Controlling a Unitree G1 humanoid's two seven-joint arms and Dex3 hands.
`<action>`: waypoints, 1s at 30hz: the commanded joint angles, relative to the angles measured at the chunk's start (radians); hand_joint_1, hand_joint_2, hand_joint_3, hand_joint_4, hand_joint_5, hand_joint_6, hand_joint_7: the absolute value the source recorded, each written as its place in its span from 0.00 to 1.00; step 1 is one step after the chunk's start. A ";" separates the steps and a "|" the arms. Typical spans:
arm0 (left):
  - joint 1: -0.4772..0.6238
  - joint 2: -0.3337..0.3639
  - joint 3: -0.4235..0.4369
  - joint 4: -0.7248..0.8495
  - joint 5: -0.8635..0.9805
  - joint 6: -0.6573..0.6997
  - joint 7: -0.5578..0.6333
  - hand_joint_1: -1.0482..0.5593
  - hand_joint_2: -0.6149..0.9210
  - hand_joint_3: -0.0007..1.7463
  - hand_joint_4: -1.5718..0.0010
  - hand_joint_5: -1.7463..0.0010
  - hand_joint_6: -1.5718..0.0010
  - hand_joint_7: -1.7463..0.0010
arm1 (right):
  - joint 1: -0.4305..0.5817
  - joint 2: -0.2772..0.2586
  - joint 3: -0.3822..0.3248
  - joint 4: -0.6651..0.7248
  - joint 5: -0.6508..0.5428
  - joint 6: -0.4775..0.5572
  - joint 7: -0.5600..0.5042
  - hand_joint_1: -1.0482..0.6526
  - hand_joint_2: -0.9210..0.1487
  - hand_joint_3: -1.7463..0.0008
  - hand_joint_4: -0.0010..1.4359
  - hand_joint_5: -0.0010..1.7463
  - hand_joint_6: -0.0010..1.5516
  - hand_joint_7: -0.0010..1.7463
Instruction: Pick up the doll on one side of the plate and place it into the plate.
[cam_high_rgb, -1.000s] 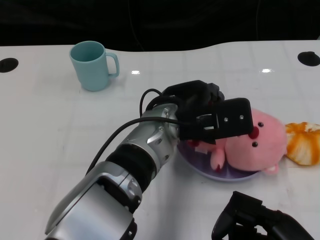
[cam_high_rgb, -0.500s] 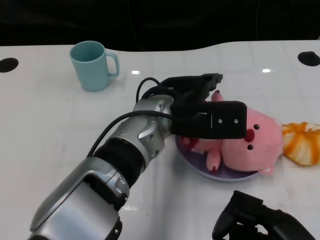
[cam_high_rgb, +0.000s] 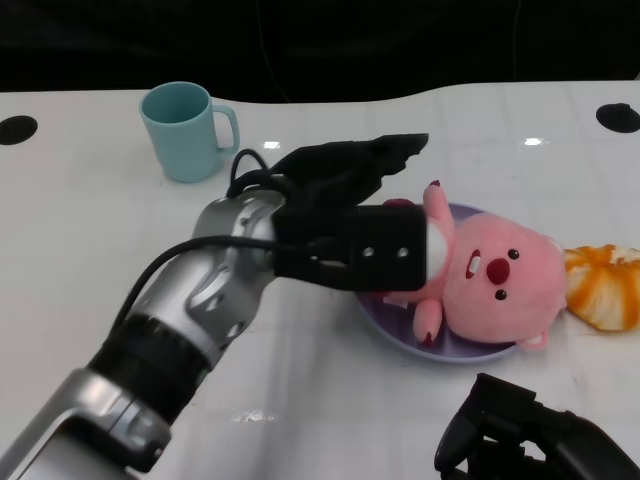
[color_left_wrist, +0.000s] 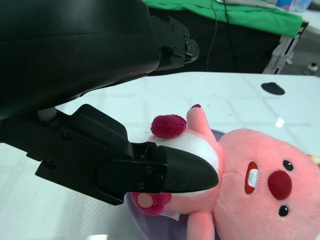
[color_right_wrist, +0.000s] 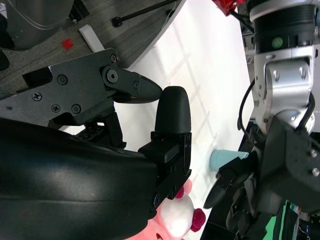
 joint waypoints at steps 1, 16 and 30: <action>0.054 0.040 0.035 -0.083 -0.033 -0.025 -0.012 0.11 1.00 0.22 0.96 0.97 0.96 0.98 | 0.001 -0.008 -0.011 0.006 0.010 -0.003 0.007 0.50 0.09 0.59 0.46 1.00 0.28 0.98; 0.335 0.089 0.193 -0.351 -0.176 -0.118 0.048 0.43 0.99 0.01 0.92 0.53 0.75 0.91 | -0.002 -0.010 -0.020 0.019 0.008 -0.012 0.014 0.51 0.09 0.59 0.46 1.00 0.28 0.97; 0.587 0.084 0.318 -0.513 -0.419 -0.198 0.026 0.73 0.65 0.81 0.56 0.31 0.38 0.77 | -0.017 -0.008 -0.025 0.036 0.010 -0.015 0.021 0.50 0.09 0.59 0.46 1.00 0.28 0.97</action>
